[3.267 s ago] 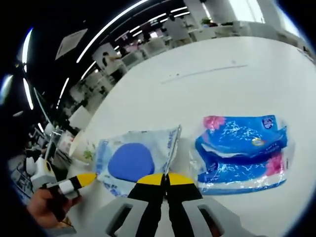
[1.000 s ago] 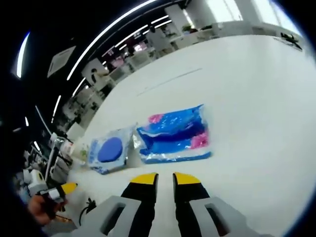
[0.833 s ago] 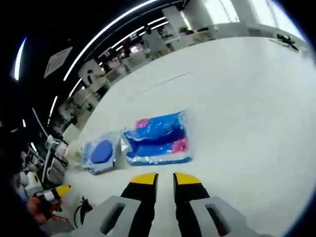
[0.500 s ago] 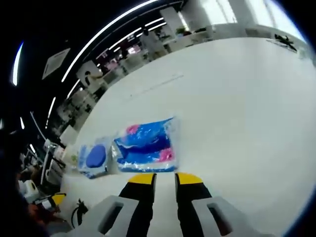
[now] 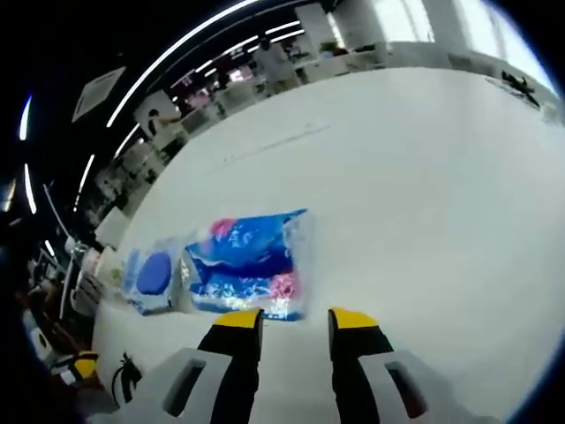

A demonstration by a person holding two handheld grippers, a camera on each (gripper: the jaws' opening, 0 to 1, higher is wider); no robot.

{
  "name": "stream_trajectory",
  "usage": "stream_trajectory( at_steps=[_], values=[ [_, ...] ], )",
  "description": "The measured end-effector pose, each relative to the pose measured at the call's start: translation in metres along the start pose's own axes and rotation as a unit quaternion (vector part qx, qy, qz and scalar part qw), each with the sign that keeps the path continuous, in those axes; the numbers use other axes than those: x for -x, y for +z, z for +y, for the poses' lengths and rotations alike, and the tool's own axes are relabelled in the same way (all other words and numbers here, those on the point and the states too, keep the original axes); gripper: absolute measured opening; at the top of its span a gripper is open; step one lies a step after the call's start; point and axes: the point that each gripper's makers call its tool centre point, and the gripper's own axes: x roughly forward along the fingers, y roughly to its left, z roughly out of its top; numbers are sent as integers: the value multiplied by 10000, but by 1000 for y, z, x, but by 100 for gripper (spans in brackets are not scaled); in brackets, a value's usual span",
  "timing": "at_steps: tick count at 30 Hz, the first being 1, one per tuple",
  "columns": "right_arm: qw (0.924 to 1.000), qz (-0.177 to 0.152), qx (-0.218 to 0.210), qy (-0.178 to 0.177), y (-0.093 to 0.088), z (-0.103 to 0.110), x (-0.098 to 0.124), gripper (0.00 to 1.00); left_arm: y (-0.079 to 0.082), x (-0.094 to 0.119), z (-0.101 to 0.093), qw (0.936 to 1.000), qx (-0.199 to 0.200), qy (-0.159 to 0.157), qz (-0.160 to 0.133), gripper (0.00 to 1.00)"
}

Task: Arrange the tabletop items into an orderly group along one side of the table until the central work area is clear of visible clutter.

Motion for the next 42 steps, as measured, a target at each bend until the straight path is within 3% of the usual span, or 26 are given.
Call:
stream_trajectory(
  at_steps=[13, 19, 21, 24, 42],
  values=[
    [9995, 174, 249, 2, 15, 2, -16, 25, -15, 15, -12, 10000, -33, -57, 54, 21],
    [9983, 295, 486, -127, 14, -3, -21, 14, -14, 17, -13, 10000, -54, -48, 66, 21],
    [9985, 278, 444, -130, 15, -5, -22, 5, -13, 19, -13, 10000, -65, -38, 40, 21],
    [9991, 211, 331, -151, 17, -8, -22, 1, -14, 22, -15, 10000, -61, -19, 23, 21],
    [9996, 76, 257, -60, 22, -11, -19, 3, -13, 18, -19, 10000, -24, -59, 17, 20]
  ],
)
